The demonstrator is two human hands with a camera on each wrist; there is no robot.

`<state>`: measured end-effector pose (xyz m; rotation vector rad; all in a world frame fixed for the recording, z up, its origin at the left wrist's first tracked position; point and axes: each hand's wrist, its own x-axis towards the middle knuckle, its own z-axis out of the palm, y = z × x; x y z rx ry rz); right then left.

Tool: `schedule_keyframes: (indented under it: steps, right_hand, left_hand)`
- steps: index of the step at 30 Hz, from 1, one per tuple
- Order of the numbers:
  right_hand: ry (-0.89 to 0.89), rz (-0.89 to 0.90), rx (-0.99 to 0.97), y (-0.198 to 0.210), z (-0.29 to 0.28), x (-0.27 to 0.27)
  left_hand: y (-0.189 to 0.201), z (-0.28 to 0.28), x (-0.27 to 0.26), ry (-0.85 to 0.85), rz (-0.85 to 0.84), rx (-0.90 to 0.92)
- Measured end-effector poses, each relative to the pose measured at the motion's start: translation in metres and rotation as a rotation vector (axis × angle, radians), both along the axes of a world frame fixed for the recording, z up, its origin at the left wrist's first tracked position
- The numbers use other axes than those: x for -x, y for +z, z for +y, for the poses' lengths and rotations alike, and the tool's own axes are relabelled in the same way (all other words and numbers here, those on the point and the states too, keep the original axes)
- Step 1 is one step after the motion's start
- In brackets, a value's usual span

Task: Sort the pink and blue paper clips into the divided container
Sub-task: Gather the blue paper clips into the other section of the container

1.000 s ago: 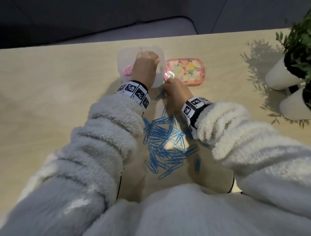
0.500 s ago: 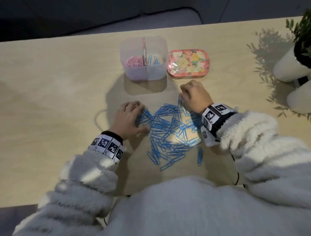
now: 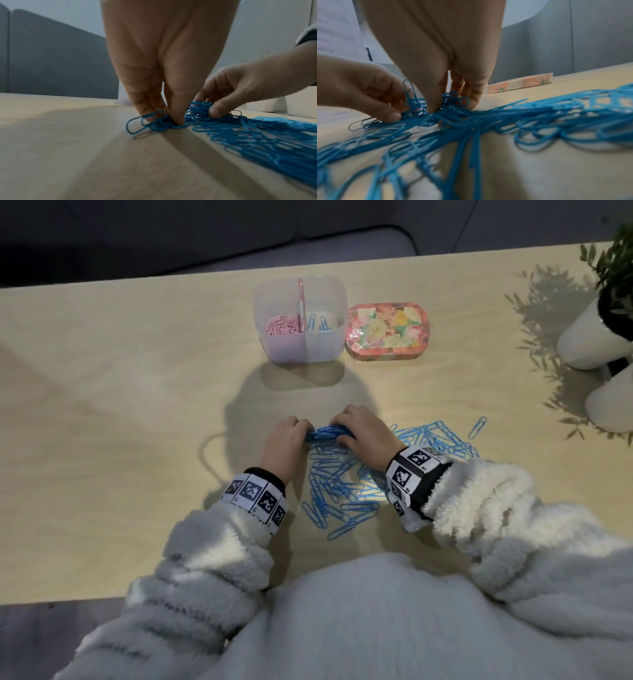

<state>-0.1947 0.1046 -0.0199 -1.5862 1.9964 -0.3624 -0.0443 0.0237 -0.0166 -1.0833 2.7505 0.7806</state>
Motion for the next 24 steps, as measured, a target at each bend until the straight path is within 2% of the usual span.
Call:
schedule_keyframes:
  steps: [3, 7, 14, 19, 22, 24]
  right_hand:
    - [-0.037, -0.045, 0.019, 0.001, 0.000, 0.007]
    - [-0.181, -0.172, 0.082, 0.011, 0.000, 0.018]
    - [-0.250, -0.240, 0.143, 0.055, -0.038, 0.055]
    - [-0.426, -0.247, 0.278, 0.079, -0.097, 0.085]
    - [-0.473, -0.249, 0.268, 0.089, -0.129, 0.093]
    - [-0.479, -0.214, 0.224, 0.091, -0.143, 0.092]
  left_hand:
    - [0.000, -0.002, 0.001, 0.036, -0.009, -0.052]
    - [0.002, -0.004, 0.000, 0.085, 0.001, -0.123]
    - [0.010, -0.010, -0.003, 0.109, 0.012, -0.167]
    - [0.027, -0.021, 0.005, 0.151, 0.156, -0.224]
    - [0.044, -0.034, 0.018, 0.170, 0.241, -0.247]
    - [0.058, -0.047, 0.031, 0.159, 0.292, -0.202]
